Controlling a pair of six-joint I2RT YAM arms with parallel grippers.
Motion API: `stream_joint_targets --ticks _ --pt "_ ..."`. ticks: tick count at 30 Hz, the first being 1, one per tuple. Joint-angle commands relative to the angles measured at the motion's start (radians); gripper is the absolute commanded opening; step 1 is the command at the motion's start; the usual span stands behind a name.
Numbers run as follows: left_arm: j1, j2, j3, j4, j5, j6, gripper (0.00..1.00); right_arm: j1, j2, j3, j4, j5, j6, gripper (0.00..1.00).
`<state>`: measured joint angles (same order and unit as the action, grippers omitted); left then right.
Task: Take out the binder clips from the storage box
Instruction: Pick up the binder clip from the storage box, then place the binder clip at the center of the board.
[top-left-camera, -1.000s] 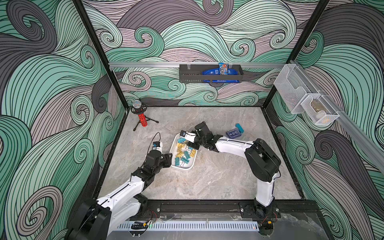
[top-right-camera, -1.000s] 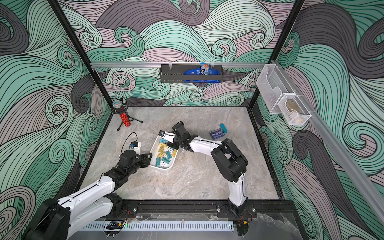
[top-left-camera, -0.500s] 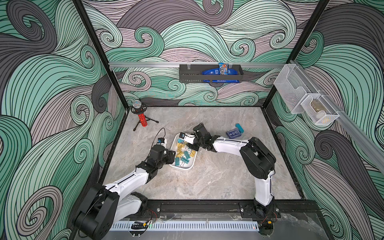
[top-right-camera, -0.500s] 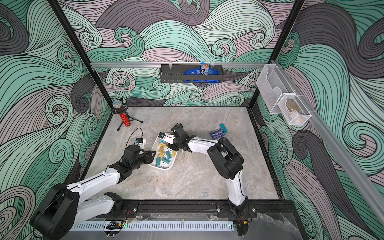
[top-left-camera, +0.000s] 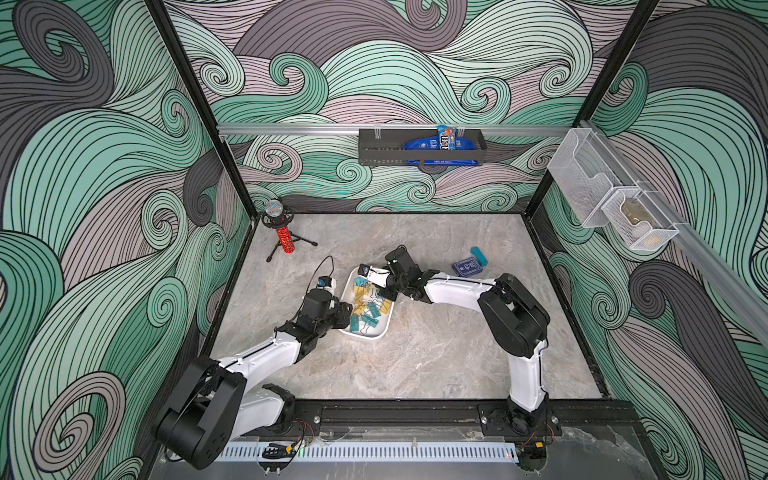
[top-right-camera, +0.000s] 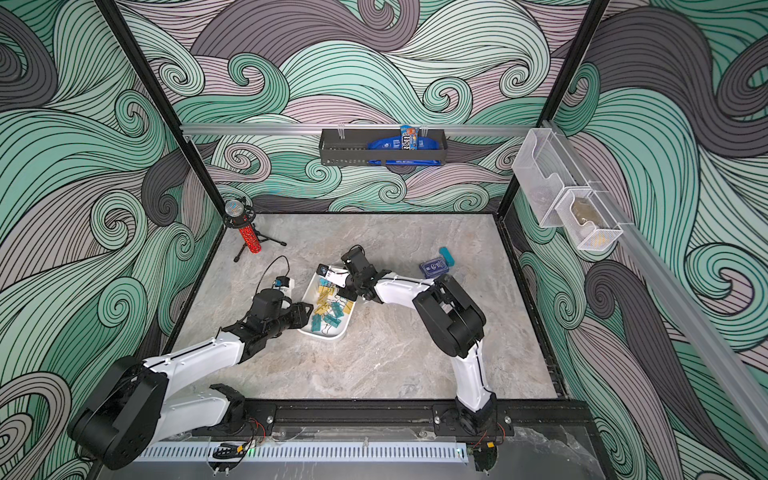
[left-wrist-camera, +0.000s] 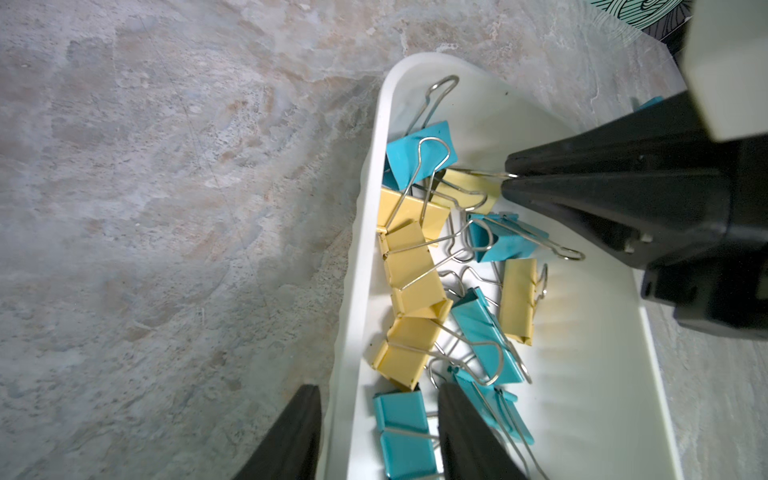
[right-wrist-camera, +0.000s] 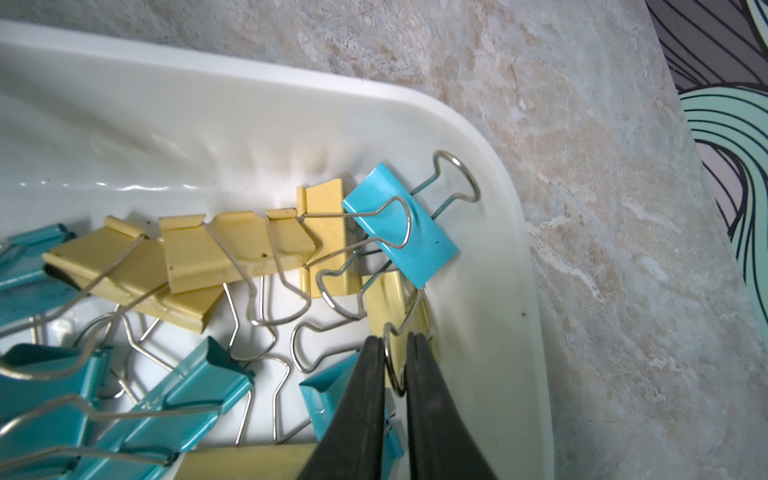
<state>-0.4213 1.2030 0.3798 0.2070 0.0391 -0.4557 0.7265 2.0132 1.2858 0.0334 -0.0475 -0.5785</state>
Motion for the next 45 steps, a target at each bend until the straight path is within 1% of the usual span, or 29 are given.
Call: stream_joint_targets --ticks 1,7,16,24,31,36,38,45 --pt "-0.004 0.006 0.044 0.016 0.016 0.017 0.49 0.007 -0.003 0.011 -0.002 0.002 -0.001 0.09" --pt "-0.005 0.015 0.053 0.009 0.012 0.014 0.50 0.008 -0.039 -0.012 -0.003 0.005 0.003 0.00" --pt "-0.004 0.009 0.059 -0.010 -0.006 0.016 0.50 0.007 -0.112 -0.032 -0.002 0.012 0.011 0.00" --pt "-0.005 -0.026 0.050 -0.020 -0.039 0.008 0.51 0.007 -0.243 -0.085 -0.001 0.015 0.019 0.00" --pt "-0.004 -0.016 0.049 -0.023 -0.044 0.015 0.51 0.004 -0.348 -0.134 -0.003 0.078 0.024 0.00" --pt "-0.005 -0.030 0.043 -0.013 -0.042 0.012 0.52 -0.015 -0.428 -0.197 -0.001 0.155 0.067 0.00" --pt "-0.004 -0.037 0.036 -0.003 -0.038 0.012 0.51 -0.029 -0.469 -0.239 -0.001 0.206 0.092 0.00" --pt "-0.005 -0.066 0.015 0.003 -0.034 0.009 0.51 -0.107 -0.617 -0.383 -0.001 0.229 0.115 0.00"
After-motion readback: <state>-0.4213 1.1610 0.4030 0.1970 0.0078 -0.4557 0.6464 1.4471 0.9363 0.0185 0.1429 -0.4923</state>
